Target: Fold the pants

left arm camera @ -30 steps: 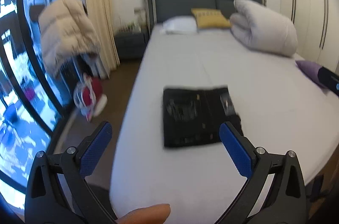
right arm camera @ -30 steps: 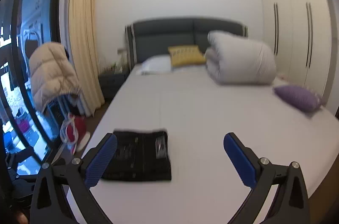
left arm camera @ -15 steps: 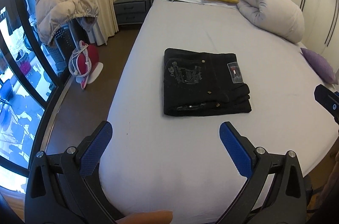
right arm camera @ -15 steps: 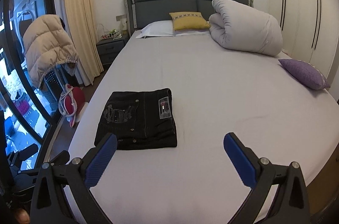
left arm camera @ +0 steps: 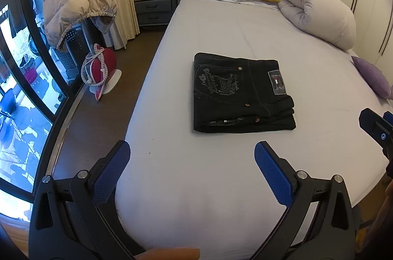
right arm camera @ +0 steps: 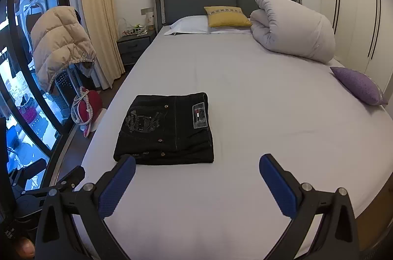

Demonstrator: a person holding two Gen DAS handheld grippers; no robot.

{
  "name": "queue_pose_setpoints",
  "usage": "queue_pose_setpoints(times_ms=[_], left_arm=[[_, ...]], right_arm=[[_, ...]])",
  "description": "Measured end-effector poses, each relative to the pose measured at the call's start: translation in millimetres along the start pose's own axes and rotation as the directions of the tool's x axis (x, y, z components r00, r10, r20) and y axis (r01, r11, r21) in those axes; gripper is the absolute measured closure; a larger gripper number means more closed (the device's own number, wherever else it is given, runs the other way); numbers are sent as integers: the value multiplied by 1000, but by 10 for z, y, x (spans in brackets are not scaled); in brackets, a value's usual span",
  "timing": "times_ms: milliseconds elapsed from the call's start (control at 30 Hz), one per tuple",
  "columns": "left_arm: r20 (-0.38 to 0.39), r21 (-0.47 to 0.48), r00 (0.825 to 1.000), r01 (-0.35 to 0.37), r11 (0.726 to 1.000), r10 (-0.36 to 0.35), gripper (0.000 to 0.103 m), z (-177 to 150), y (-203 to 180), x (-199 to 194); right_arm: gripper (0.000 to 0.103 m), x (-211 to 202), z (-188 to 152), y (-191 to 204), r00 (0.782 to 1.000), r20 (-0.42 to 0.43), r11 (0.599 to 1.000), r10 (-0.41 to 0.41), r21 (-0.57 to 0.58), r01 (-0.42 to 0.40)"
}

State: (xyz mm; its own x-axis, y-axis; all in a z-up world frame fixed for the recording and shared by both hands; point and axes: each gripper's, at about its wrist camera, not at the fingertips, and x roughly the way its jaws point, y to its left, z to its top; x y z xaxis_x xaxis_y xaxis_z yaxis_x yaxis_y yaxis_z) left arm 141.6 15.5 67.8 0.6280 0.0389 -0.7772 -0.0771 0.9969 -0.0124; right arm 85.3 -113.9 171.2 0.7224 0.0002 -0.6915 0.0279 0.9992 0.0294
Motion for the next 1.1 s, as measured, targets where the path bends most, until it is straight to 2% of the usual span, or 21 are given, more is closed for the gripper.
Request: queue_pose_setpoints(times_ms=[567, 1100], left_arm=[[7, -1, 1000, -6, 1000, 6, 0, -26, 18, 36], [17, 8, 1000, -21, 1000, 21, 0, -41, -8, 37]], right_arm=[[0, 35, -43, 3, 1000, -29, 1000, -6, 7, 6], [0, 211, -175, -7, 992, -114, 999, -53, -9, 53]])
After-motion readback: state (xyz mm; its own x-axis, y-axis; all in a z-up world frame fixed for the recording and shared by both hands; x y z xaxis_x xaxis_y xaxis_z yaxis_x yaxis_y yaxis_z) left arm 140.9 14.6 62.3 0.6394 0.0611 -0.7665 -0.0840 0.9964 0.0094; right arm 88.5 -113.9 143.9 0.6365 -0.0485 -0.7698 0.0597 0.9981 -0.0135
